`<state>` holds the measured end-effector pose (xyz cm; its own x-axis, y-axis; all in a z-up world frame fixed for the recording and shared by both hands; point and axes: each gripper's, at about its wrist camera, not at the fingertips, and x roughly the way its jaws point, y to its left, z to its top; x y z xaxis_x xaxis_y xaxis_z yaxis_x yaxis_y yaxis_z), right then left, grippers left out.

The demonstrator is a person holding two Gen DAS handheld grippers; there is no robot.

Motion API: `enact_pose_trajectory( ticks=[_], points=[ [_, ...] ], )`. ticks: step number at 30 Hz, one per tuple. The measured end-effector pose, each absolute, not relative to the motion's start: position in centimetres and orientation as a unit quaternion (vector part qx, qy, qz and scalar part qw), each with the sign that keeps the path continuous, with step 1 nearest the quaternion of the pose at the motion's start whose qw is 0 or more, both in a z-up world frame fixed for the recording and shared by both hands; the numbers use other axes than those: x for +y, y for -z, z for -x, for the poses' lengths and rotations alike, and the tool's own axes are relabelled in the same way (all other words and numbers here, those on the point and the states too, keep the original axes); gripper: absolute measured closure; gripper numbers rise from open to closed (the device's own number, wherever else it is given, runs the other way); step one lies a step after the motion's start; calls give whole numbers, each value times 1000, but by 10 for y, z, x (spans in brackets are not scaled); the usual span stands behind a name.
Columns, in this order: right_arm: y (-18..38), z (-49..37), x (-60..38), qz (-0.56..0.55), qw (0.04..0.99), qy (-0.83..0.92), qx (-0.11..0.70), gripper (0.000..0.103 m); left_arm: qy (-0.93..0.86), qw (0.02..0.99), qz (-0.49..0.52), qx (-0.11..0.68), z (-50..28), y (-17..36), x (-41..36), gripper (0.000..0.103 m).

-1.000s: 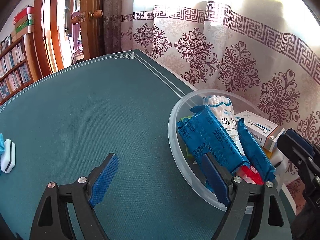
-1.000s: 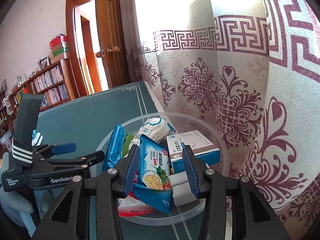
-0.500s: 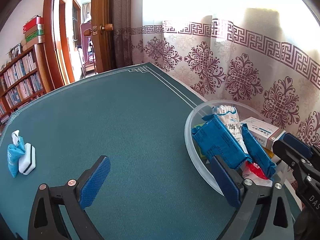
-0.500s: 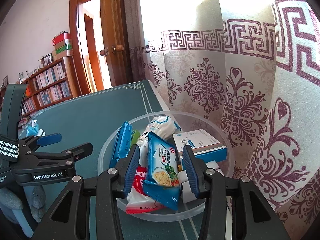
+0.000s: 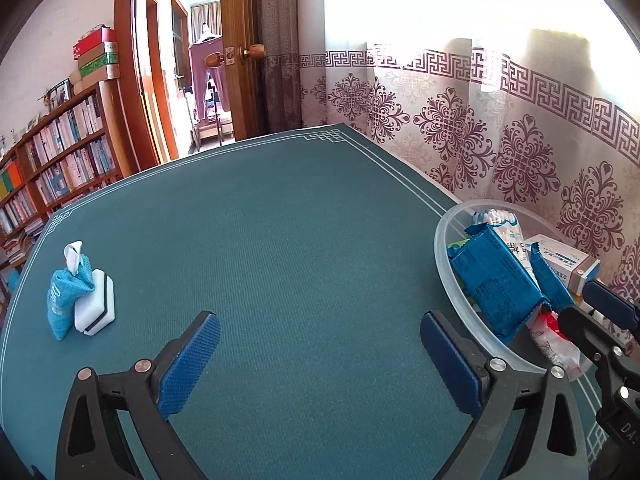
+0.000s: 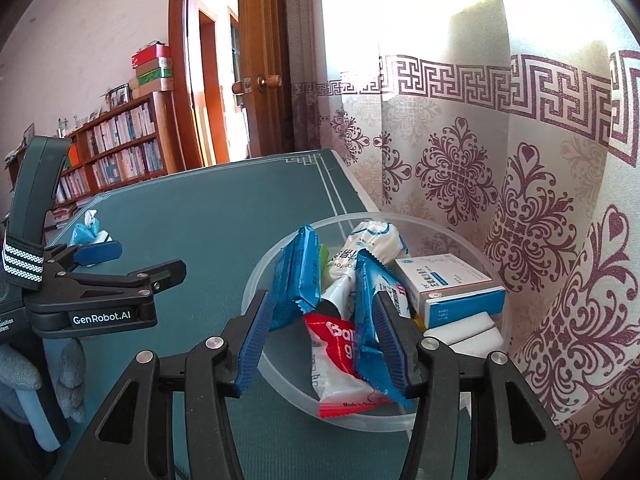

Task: Organize objects
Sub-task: 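Open both grippers and withdraw them from the bowl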

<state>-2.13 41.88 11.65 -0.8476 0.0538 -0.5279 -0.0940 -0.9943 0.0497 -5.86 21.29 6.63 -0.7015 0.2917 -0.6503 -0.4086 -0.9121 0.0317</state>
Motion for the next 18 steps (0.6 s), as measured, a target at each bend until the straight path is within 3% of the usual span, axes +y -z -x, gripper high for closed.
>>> enact_pose_trajectory(
  ticks=[18],
  points=[
    [-101, 53, 349, 314, -58, -948, 13, 41, -929, 127, 342, 66, 76, -62, 142, 1]
  ],
)
